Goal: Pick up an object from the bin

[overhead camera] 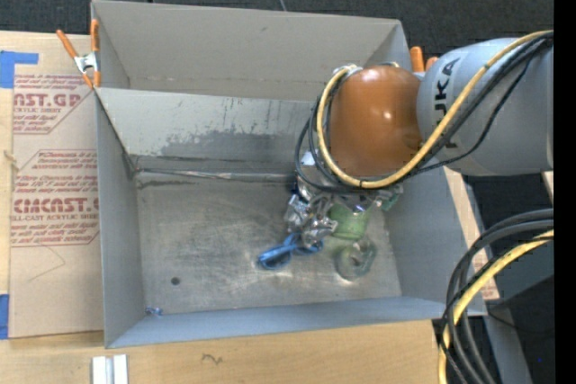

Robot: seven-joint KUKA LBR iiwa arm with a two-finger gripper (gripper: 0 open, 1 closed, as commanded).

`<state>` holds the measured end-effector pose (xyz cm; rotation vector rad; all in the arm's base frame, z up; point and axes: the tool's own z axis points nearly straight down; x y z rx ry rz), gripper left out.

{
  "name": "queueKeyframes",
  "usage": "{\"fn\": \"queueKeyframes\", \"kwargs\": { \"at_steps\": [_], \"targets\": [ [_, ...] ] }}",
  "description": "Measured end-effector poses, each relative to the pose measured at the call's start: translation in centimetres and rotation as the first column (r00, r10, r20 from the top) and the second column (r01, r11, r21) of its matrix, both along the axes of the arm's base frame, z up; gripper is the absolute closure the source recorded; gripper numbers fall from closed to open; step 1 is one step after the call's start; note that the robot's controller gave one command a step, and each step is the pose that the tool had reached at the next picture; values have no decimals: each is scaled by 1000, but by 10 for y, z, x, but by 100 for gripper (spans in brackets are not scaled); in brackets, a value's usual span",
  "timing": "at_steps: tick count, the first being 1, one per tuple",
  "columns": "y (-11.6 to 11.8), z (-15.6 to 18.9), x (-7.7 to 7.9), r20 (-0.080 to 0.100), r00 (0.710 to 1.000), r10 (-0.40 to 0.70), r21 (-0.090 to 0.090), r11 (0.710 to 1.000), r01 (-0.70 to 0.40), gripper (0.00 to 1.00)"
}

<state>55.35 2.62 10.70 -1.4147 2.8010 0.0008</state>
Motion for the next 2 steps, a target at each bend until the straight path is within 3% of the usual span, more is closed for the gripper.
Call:
{"fn": "queueKeyframes", "kwargs": {
  "at_steps": [1,2],
  "targets": [
    [1,55,1,4,1000,-1,0,1000,1,100],
    [2,57,1,-1,1000,-2,0,1000,2,100]
  ]
}}
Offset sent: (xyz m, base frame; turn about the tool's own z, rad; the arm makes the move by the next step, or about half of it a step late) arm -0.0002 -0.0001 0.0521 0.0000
